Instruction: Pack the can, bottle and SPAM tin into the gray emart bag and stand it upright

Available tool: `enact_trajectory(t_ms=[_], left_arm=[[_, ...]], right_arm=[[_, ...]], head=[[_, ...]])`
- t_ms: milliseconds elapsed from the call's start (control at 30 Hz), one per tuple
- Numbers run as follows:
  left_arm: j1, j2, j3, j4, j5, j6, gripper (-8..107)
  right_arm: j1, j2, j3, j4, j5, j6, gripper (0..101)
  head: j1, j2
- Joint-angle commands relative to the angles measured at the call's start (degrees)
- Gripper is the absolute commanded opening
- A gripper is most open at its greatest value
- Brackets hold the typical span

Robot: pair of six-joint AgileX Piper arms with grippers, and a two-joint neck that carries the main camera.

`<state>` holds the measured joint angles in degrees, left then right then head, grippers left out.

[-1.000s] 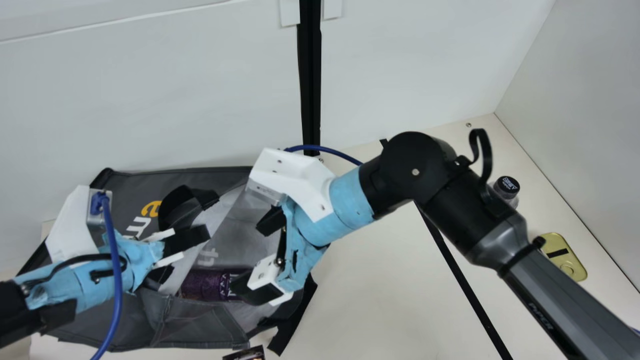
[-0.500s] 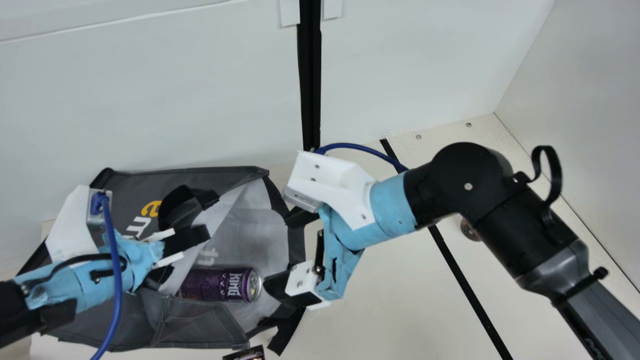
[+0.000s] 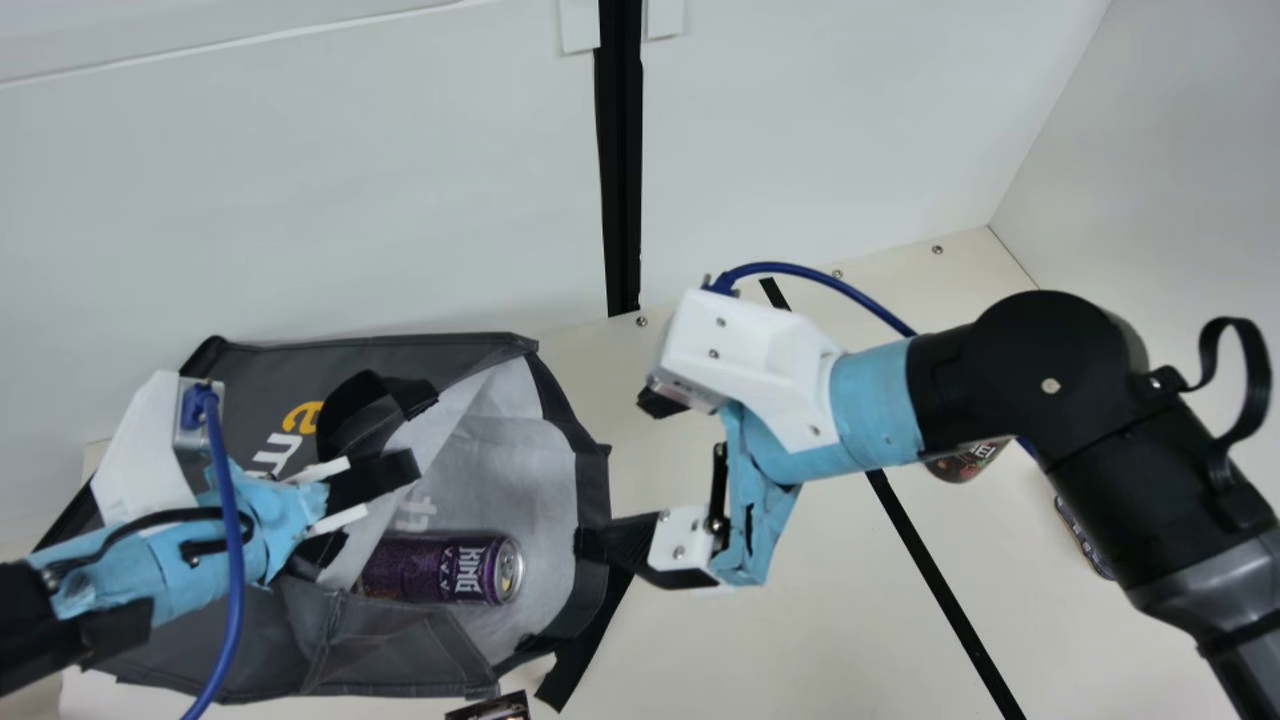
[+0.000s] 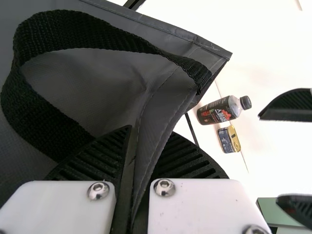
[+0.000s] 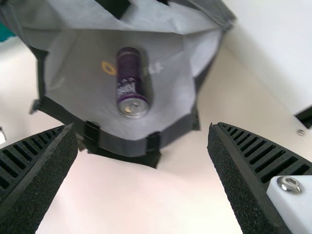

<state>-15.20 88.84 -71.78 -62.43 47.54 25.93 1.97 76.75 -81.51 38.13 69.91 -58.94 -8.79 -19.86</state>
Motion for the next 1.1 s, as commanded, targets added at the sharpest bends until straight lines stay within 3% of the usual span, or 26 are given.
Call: enact_trajectory(t_ms=[0, 400, 1067], left_arm=[[0.0, 0.0, 0.0, 0.0, 0.0, 0.0, -8], [0.0, 0.0, 0.0, 0.0, 0.0, 0.0, -8], [0.0, 0.0, 0.0, 0.0, 0.0, 0.0, -8]], right_arm=[[-1.4, -0.2, 0.1, -0.4, 0.0, -0.8, 95], [-8.1, -1.5, -0.4, -3.5, 0.0, -2.4, 95], [-13.9, -4.5, -4.9, -13.7, 0.0, 6.1, 95]], head=[[-1.2, -0.1], [-1.2, -0.1], [-1.2, -0.1]])
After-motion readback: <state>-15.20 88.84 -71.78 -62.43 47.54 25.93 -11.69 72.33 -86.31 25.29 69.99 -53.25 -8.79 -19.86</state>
